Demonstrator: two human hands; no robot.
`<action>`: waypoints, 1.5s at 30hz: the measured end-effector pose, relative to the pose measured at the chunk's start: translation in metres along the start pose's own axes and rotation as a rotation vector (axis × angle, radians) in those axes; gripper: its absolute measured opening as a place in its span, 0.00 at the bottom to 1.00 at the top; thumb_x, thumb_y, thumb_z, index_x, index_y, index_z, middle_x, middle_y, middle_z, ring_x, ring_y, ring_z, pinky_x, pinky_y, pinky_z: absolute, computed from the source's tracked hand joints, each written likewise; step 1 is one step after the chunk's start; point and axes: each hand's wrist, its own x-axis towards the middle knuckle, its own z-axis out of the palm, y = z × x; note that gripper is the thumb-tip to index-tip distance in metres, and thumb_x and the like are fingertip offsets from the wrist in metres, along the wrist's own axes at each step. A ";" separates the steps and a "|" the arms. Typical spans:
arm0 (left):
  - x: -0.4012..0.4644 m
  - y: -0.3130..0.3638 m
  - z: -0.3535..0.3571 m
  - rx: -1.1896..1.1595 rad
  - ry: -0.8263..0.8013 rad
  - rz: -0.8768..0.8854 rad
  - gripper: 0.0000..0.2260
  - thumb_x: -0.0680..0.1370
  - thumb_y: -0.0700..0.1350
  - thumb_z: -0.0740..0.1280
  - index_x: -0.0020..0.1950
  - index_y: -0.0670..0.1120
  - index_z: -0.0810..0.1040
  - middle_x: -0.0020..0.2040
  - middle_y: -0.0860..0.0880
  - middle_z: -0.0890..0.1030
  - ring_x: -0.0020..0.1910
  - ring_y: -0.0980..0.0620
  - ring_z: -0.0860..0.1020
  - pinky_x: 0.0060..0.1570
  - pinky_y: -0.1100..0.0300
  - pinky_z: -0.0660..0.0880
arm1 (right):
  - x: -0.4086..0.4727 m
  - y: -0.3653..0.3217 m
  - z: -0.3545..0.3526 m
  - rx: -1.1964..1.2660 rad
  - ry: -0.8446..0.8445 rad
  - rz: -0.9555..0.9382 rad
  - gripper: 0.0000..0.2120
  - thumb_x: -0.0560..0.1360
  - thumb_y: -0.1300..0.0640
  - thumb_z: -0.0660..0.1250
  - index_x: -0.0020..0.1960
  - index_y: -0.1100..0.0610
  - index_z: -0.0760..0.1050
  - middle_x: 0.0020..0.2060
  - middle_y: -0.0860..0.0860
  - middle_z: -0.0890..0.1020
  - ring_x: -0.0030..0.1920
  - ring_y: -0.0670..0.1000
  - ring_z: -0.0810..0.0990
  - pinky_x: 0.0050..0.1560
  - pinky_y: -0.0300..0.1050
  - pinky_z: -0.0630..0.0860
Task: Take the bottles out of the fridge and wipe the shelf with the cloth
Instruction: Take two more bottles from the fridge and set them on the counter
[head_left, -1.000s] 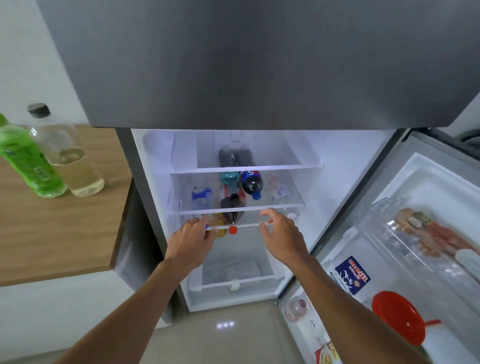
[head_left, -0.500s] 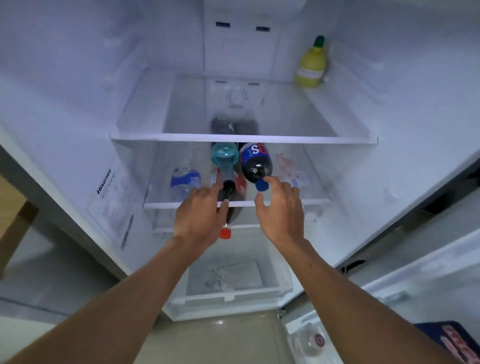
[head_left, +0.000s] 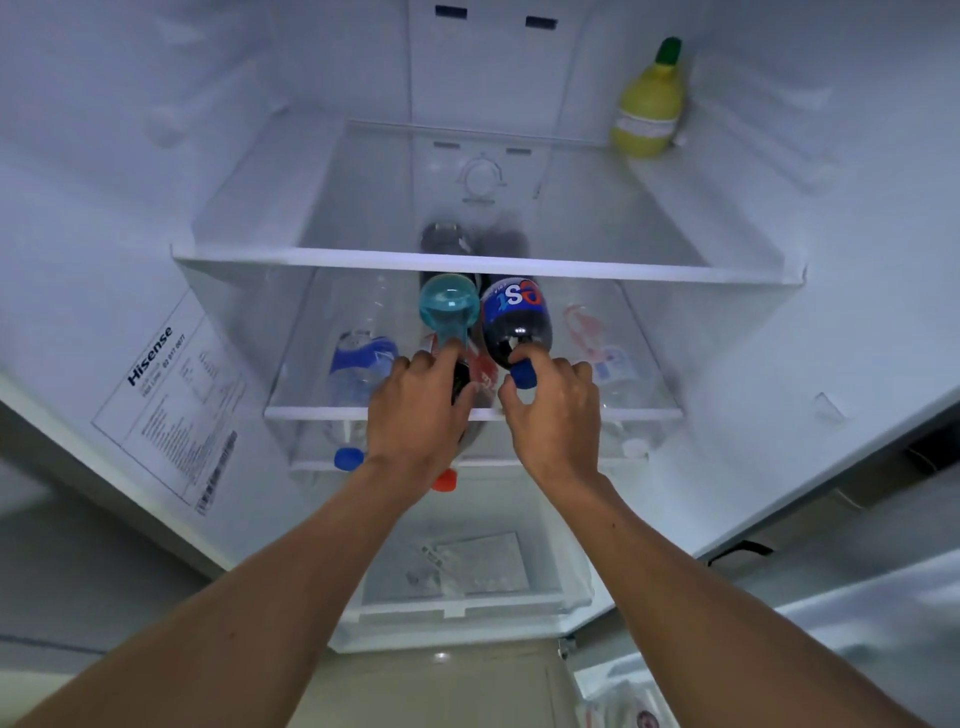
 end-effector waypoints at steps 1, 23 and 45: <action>0.000 0.000 0.000 -0.002 -0.002 -0.002 0.14 0.77 0.53 0.65 0.58 0.49 0.68 0.47 0.44 0.80 0.49 0.42 0.76 0.40 0.49 0.76 | -0.001 -0.002 0.000 0.003 -0.009 0.001 0.14 0.74 0.54 0.73 0.59 0.52 0.77 0.43 0.53 0.83 0.47 0.55 0.74 0.46 0.52 0.76; -0.094 0.008 -0.082 0.009 -0.001 -0.003 0.15 0.73 0.46 0.71 0.57 0.49 0.71 0.48 0.49 0.75 0.36 0.49 0.77 0.28 0.59 0.72 | -0.081 -0.036 -0.083 0.112 -0.140 0.009 0.13 0.73 0.59 0.73 0.55 0.51 0.74 0.40 0.52 0.76 0.47 0.54 0.73 0.41 0.50 0.78; -0.142 -0.009 -0.275 0.156 -0.354 0.245 0.13 0.80 0.51 0.60 0.62 0.49 0.66 0.56 0.47 0.76 0.47 0.48 0.80 0.49 0.54 0.77 | -0.104 -0.146 -0.233 0.124 -0.389 0.064 0.06 0.73 0.57 0.74 0.49 0.54 0.80 0.41 0.52 0.83 0.41 0.53 0.79 0.45 0.46 0.77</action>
